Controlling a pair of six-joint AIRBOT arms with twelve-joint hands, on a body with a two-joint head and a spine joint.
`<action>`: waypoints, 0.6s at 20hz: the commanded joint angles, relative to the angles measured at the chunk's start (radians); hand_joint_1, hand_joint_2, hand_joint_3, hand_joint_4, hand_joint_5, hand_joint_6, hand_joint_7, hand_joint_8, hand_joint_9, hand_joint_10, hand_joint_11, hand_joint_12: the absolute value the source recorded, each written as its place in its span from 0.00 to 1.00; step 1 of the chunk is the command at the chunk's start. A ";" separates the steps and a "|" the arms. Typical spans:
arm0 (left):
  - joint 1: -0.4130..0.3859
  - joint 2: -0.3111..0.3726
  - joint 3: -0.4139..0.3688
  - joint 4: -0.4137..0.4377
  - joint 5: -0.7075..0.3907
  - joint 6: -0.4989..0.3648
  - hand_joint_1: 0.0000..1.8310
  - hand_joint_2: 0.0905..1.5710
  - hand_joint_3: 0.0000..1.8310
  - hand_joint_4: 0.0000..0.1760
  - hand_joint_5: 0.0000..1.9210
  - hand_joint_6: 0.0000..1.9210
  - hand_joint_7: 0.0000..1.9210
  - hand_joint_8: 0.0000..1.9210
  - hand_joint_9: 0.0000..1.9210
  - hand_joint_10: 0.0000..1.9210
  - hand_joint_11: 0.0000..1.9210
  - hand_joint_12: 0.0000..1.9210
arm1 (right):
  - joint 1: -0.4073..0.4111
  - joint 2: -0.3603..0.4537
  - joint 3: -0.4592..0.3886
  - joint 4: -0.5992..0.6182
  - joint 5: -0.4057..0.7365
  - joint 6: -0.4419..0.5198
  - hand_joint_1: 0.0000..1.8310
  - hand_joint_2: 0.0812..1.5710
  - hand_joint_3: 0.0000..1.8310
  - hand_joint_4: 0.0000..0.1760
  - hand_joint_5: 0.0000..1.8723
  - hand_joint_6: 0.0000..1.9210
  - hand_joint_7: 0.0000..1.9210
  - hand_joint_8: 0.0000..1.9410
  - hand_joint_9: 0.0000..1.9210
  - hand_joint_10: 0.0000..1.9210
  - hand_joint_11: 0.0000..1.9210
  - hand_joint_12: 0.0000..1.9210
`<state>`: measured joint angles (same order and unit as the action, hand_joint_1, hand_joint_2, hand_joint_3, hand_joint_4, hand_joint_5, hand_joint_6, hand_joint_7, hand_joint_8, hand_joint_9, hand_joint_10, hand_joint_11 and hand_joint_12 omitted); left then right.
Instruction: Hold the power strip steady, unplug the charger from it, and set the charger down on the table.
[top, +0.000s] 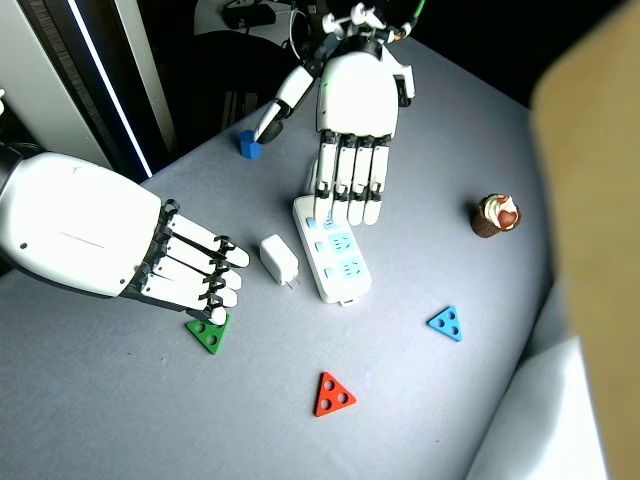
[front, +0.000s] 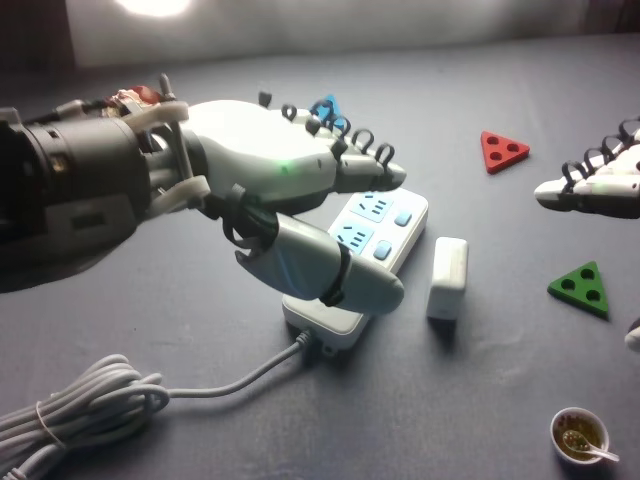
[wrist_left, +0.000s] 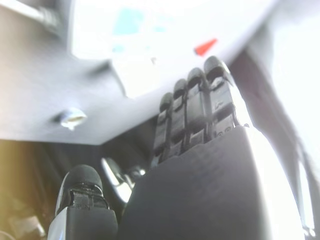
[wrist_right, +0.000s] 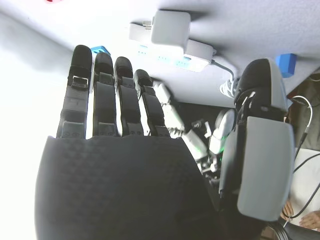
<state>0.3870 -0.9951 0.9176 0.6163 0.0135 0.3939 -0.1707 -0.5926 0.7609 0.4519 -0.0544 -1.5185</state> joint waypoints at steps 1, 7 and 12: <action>-0.016 0.005 -0.006 -0.003 -0.068 -0.008 0.00 0.66 0.00 0.00 0.05 0.00 0.06 0.00 0.06 0.00 0.01 0.13 | 0.013 0.012 0.001 0.004 0.091 0.001 0.27 0.61 0.00 0.00 0.04 0.00 0.08 0.00 0.09 0.00 0.00 0.31; -0.035 0.039 -0.034 -0.003 -0.085 -0.055 0.00 0.65 0.00 0.00 0.07 0.00 0.08 0.00 0.08 0.00 0.00 0.18 | 0.013 0.008 -0.006 -0.009 0.091 -0.001 0.31 0.61 0.00 0.00 0.04 0.00 0.09 0.00 0.09 0.00 0.00 0.25; -0.063 0.044 -0.043 -0.002 -0.088 -0.055 0.00 0.65 0.00 0.00 0.06 0.00 0.07 0.00 0.06 0.00 0.00 0.16 | 0.013 0.004 -0.007 -0.018 0.091 -0.002 0.29 0.60 0.00 0.00 0.07 0.00 0.11 0.00 0.12 0.00 0.02 0.27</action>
<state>0.3374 -0.9546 0.8772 0.6147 0.0097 0.3424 -0.1707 -0.6006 0.7544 0.4332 -0.0528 -1.5200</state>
